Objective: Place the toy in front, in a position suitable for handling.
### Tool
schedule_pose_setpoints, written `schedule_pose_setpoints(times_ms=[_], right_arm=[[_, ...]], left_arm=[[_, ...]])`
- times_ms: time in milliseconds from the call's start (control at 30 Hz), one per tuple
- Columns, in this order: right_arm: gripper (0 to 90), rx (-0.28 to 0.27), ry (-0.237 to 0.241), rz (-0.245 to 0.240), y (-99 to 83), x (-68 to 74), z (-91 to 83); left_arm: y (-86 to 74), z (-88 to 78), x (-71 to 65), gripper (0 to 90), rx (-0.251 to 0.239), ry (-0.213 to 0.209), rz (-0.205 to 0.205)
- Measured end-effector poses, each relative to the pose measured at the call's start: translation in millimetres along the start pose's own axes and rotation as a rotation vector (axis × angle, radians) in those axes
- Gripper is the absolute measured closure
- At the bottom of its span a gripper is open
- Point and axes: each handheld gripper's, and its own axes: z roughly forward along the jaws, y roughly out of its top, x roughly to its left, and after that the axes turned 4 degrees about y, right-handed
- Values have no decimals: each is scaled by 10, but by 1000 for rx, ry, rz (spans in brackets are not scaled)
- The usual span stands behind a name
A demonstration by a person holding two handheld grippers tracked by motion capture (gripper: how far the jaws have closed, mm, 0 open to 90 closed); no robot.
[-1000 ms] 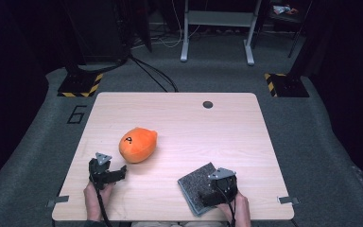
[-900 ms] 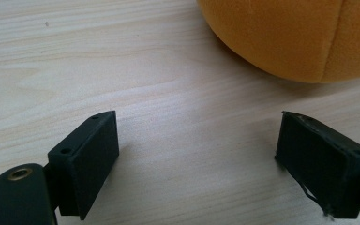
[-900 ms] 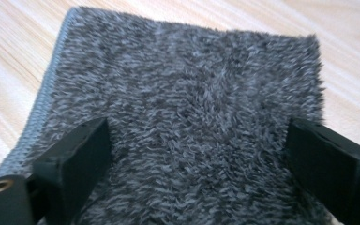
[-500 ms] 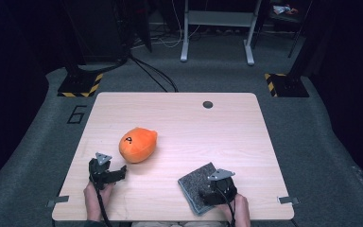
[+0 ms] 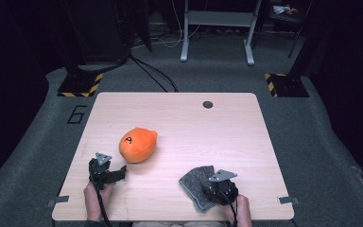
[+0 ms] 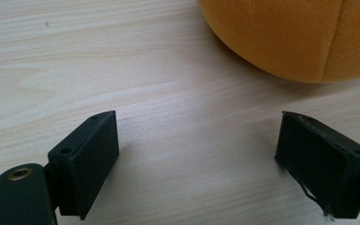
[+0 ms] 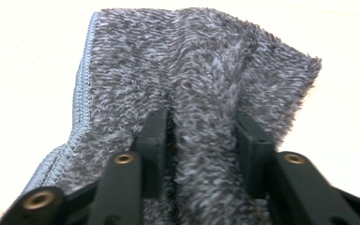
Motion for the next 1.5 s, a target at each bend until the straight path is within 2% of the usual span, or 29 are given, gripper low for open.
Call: schedule_pose_setpoints(times_ms=[33, 67, 200, 233, 267, 500, 700, 900, 967, 1033, 1167, 1500], right_arm=[[652, -6, 0, -16, 0, -14, 1], [667, -8, 0, -4, -4, -3, 0], [704, -18, 4, -32, -18, -23, -19], [709, -30, 2, -6, -19, -11, -17], [712, -26, 10, -20, -17, -27, -32], [717, -76, 19, -1, 10, -52, -139], [716, -120, 6, 7, 63, -114, -270], [716, -155, -30, 33, 112, -213, -402], [716, -171, -59, 48, 130, -302, -476], [715, -177, -67, 45, 136, -339, -497], [715, -204, -118, 80, 152, -483, -636], [715, -218, -200, 120, 179, -762, -773]], left_arm=[[0, 0, 1, 129, 0, 0, 1], [0, 0, 1, 129, 0, 0, 1], [1, 0, 1, 129, 0, 0, 1], [1, 0, 1, 128, 0, 0, 1], [1, 0, 1, 129, 0, 0, 1], [0, 1, 1, 129, 0, 0, 0], [1, 1, 1, 129, 0, 0, 0], [1, 1, 2, 129, 0, 0, 0], [1, 1, 1, 129, 0, -1, 0], [1, 1, 2, 129, 0, -1, 1], [1, 1, 1, 129, 0, -1, 0], [1, 1, 2, 129, 0, -1, 1]])
